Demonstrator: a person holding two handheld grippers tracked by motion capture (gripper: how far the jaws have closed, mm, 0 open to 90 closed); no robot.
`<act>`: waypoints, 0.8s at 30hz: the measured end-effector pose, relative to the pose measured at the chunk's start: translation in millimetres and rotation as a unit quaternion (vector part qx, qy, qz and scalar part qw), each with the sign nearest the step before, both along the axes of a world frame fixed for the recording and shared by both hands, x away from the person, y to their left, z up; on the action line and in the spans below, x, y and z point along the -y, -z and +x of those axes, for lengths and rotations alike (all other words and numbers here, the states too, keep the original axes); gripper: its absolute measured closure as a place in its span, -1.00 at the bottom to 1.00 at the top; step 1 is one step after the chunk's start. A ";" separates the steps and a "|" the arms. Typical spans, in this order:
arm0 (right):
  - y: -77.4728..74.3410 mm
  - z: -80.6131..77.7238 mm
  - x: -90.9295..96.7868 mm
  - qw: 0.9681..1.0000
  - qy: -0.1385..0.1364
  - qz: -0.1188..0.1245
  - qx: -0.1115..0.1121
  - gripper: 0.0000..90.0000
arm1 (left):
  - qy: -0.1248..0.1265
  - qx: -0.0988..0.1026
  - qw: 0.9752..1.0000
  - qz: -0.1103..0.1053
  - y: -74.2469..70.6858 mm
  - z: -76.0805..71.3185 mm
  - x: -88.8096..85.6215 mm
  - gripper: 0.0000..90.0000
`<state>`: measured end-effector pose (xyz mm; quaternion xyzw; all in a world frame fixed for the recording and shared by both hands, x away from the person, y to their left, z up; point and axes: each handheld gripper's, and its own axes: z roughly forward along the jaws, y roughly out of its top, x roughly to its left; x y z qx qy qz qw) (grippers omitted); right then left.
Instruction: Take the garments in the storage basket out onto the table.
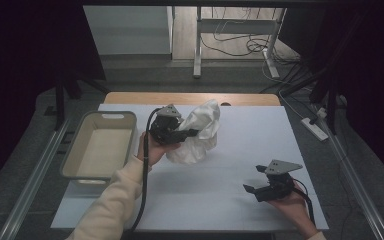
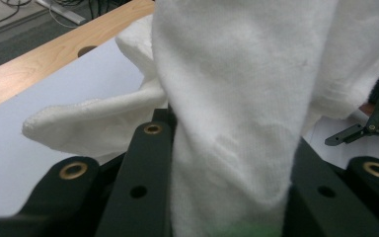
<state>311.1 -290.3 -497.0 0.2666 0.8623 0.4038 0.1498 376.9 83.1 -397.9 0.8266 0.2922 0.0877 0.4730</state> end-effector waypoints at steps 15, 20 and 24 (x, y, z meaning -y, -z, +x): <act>-0.6 -0.4 0.3 1.000 -0.001 0.002 0.001 -0.69 | 0.007 -0.027 0.999 0.031 26.0 9.4 18.5 0.66; -0.8 -0.4 0.4 1.000 -0.001 0.002 0.002 -0.69 | 0.005 -0.033 0.999 0.036 31.2 11.2 20.1 0.66; -0.8 -0.3 0.4 1.000 -0.001 0.002 0.002 -0.69 | 0.006 -0.038 0.998 0.044 36.8 13.3 22.2 0.65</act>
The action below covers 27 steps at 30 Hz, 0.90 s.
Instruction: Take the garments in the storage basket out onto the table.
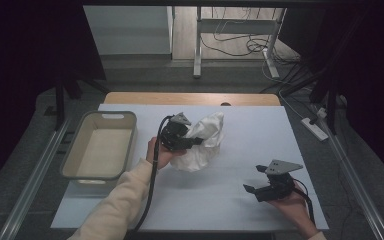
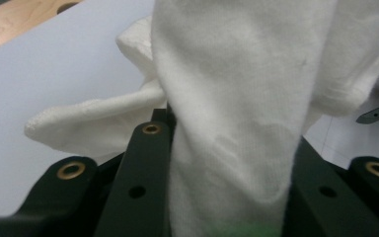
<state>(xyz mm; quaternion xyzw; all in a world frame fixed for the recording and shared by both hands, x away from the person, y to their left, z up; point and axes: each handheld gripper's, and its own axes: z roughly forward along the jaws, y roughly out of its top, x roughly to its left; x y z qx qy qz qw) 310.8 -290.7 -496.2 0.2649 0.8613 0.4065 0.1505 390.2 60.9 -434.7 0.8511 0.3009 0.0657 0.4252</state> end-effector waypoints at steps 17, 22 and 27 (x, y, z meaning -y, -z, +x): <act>-0.7 -0.4 0.4 1.000 0.000 0.001 0.002 -0.69 | -0.011 -0.025 0.999 0.029 22.6 9.1 1.0 0.64; -0.7 -0.5 0.2 1.000 -0.001 0.002 0.002 -0.69 | -0.011 -0.030 0.999 0.034 26.9 10.4 2.4 0.64; -0.9 -0.7 0.5 1.000 -0.001 0.002 0.003 -0.69 | -0.012 -0.045 0.998 0.047 36.1 14.5 2.2 0.62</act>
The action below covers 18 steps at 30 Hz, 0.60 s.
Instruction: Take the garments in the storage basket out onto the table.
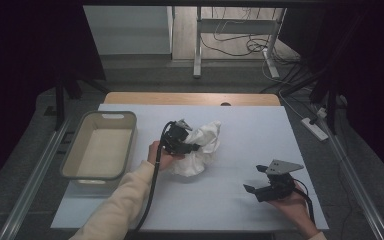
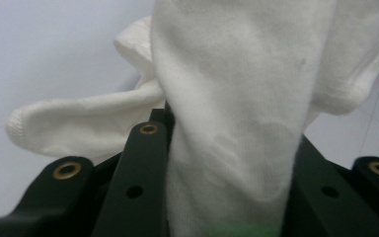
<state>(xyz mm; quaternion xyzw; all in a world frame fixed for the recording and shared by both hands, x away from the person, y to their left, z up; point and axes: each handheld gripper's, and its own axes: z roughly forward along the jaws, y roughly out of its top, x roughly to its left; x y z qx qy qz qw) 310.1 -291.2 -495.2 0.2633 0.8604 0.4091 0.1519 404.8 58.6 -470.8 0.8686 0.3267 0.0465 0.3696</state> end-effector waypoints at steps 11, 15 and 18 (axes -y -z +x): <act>-0.1 0.0 -0.2 1.000 0.000 0.001 0.000 -0.69 | 0.001 -0.016 1.000 0.022 13.4 4.9 -0.1 0.60; -0.5 -0.1 0.3 1.000 0.000 0.001 0.000 -0.69 | -0.001 -0.028 0.999 0.033 22.6 7.2 1.3 0.59; -0.6 -0.2 0.3 1.000 0.000 0.001 0.000 -0.69 | 0.001 -0.029 0.999 0.036 23.8 7.9 1.4 0.59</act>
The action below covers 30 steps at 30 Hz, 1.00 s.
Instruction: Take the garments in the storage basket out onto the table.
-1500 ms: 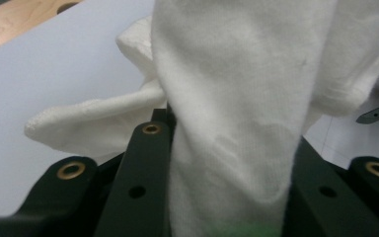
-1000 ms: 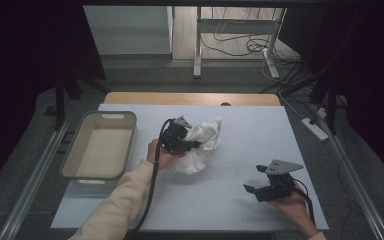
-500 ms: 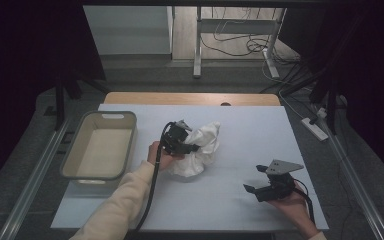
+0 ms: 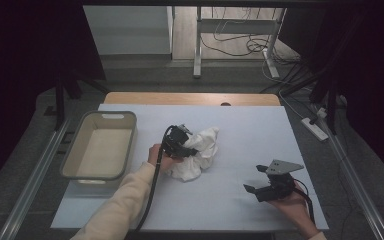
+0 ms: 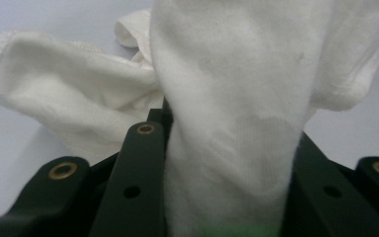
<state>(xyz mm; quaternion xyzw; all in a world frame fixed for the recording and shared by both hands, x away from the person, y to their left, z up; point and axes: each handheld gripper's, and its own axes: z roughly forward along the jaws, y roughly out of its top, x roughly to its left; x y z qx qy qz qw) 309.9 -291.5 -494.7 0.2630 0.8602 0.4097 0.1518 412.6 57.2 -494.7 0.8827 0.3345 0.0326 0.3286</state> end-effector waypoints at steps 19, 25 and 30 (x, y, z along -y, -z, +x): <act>-0.3 -0.1 0.3 1.000 0.000 0.001 0.000 -0.69 | 0.002 0.006 1.000 0.002 -0.9 -1.8 1.3 0.42; -0.4 0.0 0.1 1.000 0.000 0.001 0.001 -0.69 | -0.016 0.047 0.999 -0.007 -11.5 -6.1 -1.0 -0.31; -0.1 0.0 -0.1 1.000 -0.001 0.001 0.000 -0.69 | -0.023 0.060 0.998 -0.024 -19.6 -9.3 -6.2 -0.52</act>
